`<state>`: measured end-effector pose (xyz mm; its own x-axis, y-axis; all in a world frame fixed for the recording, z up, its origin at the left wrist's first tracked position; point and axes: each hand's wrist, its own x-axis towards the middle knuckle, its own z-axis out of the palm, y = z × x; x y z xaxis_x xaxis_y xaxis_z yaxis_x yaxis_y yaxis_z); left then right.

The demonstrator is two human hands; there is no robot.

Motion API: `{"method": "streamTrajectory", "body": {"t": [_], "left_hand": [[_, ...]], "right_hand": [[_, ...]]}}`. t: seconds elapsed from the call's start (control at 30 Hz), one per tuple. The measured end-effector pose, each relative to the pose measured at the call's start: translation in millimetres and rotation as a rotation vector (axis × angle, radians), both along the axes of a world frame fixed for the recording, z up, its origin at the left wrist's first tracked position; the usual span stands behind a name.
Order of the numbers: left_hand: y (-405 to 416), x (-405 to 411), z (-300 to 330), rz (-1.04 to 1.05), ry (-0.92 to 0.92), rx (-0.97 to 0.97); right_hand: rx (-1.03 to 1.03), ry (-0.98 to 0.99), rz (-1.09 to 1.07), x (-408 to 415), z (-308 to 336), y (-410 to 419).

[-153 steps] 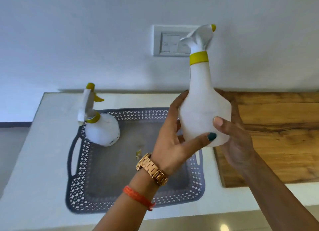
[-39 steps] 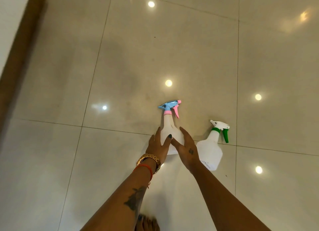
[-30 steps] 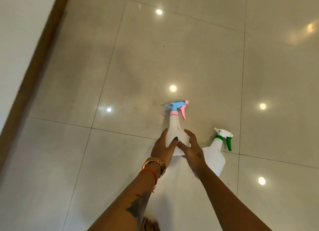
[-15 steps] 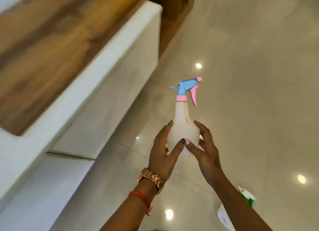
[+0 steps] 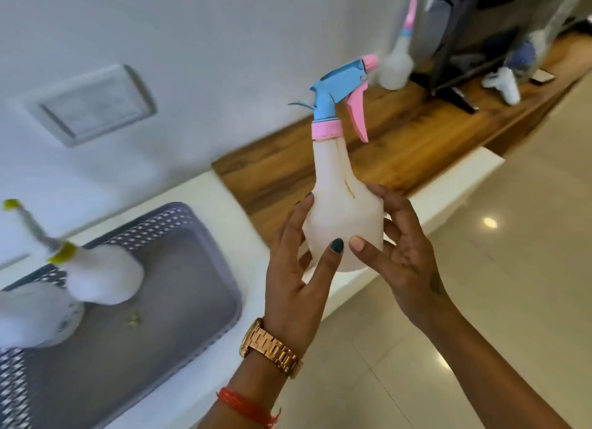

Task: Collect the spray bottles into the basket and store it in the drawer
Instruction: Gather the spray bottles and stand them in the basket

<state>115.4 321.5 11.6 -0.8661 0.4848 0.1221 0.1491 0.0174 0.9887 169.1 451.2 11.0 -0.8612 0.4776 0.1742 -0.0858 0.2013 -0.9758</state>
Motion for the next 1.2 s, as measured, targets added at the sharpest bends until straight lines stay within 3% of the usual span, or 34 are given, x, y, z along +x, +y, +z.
{"method": "streamTrajectory", "body": {"t": [0.27,0.53,0.73,0.83,0.97,1.2], "left_hand": [[-83,-57,0,0.093,-0.138,0.145],[-137,-80,-34,0.299,-0.056,0.032],[-153,-94,-66,0.508,0.091,-0.117],[-154,-101,-80,0.597,0.108,-0.14],[-147,-112,-97,0.667,0.189,-0.236],[-140,-124,-112,0.638,0.064,-0.314]], "right_hand": [[-0.013,0.057,0.329,-79,8,-69],[-0.09,-0.052,0.553,-131,-15,-109],[0.33,-0.183,0.479,-162,-23,-142],[0.529,-0.143,0.397,-177,-30,-155],[0.639,-0.123,0.365,-197,-39,-162],[0.697,-0.186,0.461,-225,-56,-160]]}}
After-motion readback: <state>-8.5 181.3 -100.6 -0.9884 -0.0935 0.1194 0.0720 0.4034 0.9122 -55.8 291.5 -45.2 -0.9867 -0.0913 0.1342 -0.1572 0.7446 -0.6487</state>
